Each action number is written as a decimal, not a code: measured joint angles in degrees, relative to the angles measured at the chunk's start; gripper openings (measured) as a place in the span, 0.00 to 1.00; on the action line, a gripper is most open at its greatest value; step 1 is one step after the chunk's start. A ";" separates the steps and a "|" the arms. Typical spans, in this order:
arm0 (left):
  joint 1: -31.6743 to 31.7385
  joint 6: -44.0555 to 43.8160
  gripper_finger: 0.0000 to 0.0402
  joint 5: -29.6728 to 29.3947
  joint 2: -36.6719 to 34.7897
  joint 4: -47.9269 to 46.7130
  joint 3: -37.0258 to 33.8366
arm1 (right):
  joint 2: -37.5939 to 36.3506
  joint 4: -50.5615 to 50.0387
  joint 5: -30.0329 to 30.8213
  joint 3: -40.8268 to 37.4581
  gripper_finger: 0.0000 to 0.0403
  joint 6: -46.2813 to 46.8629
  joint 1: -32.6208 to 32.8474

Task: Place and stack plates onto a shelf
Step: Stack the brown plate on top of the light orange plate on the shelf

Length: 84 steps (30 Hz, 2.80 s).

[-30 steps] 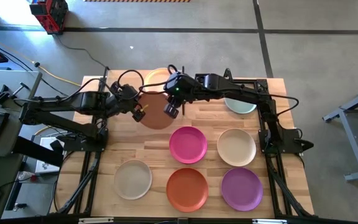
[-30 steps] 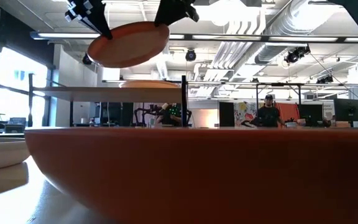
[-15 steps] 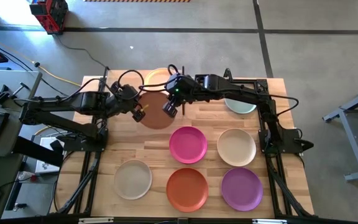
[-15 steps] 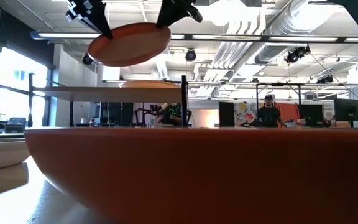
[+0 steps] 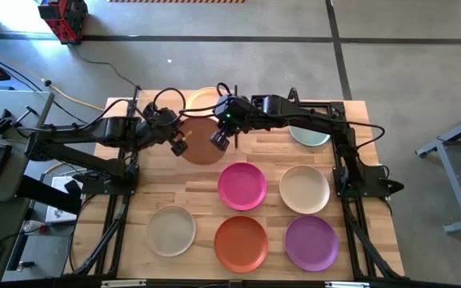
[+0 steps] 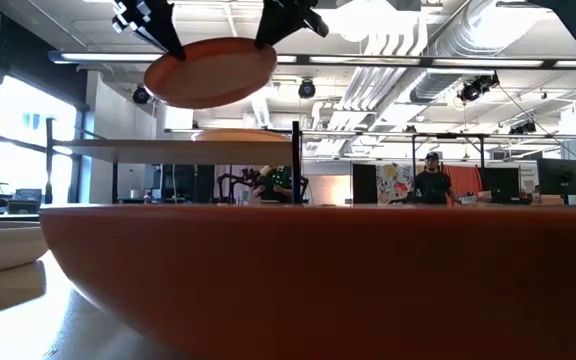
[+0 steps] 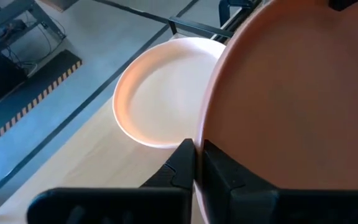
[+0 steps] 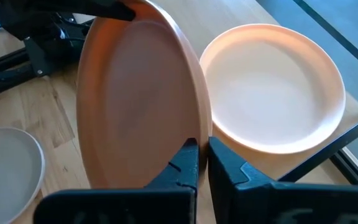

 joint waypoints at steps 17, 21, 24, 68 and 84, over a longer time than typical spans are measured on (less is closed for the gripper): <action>4.07 -0.78 0.26 11.46 0.00 5.57 0.00 | 0.00 -2.04 1.75 0.00 0.00 0.11 -0.04; 4.07 1.21 0.26 10.27 0.00 5.79 0.00 | 0.00 -2.16 1.72 0.00 0.00 0.00 -0.54; 4.07 3.35 0.26 5.77 0.00 7.40 0.00 | 0.00 -3.01 1.70 0.00 0.00 -0.02 -1.44; 12.71 16.00 0.26 -5.15 -0.02 23.13 -0.02 | 7.45 12.12 -28.13 -0.04 0.00 6.59 -31.30; 12.66 16.02 0.26 -5.15 -0.02 20.30 -0.02 | 7.85 8.22 -25.81 -0.15 0.00 8.77 -28.06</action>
